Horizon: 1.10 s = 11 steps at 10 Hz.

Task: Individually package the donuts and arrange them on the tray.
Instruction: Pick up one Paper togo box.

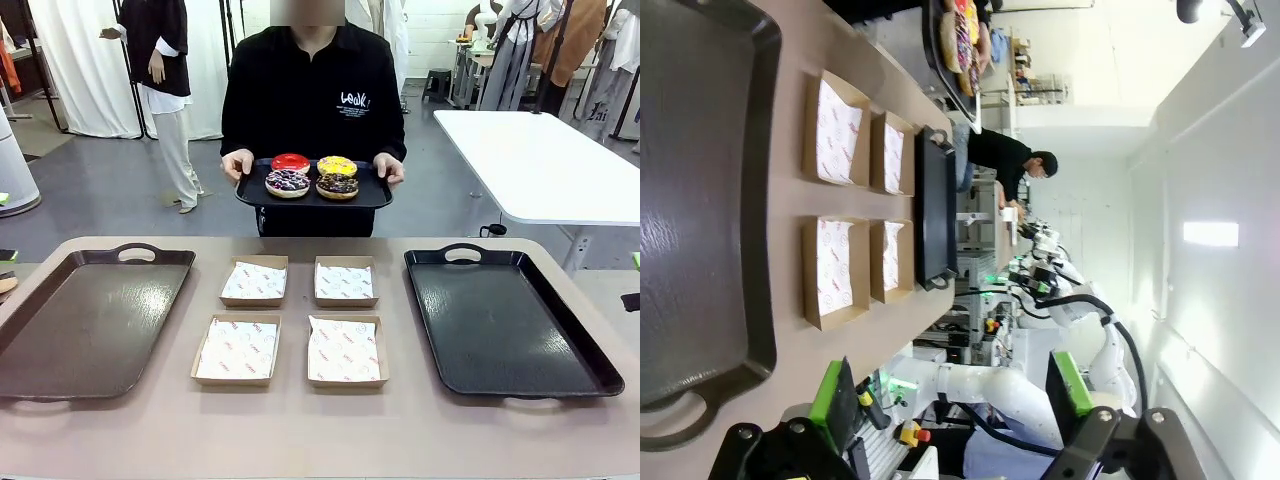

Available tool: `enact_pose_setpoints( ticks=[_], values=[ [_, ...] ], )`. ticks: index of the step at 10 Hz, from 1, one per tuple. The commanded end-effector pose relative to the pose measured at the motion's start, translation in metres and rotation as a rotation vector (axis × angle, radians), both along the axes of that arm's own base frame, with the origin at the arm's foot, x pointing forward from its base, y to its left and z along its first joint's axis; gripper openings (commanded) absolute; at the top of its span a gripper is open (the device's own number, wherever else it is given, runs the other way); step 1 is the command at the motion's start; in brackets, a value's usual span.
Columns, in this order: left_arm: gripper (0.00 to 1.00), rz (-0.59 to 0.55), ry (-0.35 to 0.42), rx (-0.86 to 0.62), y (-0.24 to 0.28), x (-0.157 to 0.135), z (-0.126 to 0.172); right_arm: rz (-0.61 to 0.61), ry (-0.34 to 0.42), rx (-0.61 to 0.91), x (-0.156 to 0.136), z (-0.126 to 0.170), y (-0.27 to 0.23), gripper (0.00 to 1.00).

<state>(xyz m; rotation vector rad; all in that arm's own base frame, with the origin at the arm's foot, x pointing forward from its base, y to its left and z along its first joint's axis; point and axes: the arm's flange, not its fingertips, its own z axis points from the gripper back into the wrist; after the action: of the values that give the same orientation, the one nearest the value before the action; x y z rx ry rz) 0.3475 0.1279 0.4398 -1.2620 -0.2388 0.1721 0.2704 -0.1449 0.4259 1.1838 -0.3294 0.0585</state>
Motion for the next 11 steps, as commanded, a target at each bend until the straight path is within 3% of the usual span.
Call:
enact_pose_setpoints(
  ticks=[1, 4, 6, 11],
  values=[
    [1.0, 0.002, 0.017, 0.14, -0.017, 0.038, 0.022, -0.002, -0.014, 0.02, 0.0, 0.0, 0.001, 1.0],
    [1.0, -0.052, 0.051, 0.35, -0.075, 0.093, 0.078, -0.002, -0.014, 0.02, 0.0, 0.0, 0.001, 1.0],
    [1.0, -0.077, 0.086, 0.498, -0.124, 0.126, 0.09, -0.002, -0.014, 0.02, 0.0, 0.0, 0.001, 1.0],
    [1.0, -0.131, 0.102, 0.927, -0.269, 0.177, 0.039, -0.002, -0.014, 0.02, 0.0, 0.0, 0.001, 1.0]
  ],
)
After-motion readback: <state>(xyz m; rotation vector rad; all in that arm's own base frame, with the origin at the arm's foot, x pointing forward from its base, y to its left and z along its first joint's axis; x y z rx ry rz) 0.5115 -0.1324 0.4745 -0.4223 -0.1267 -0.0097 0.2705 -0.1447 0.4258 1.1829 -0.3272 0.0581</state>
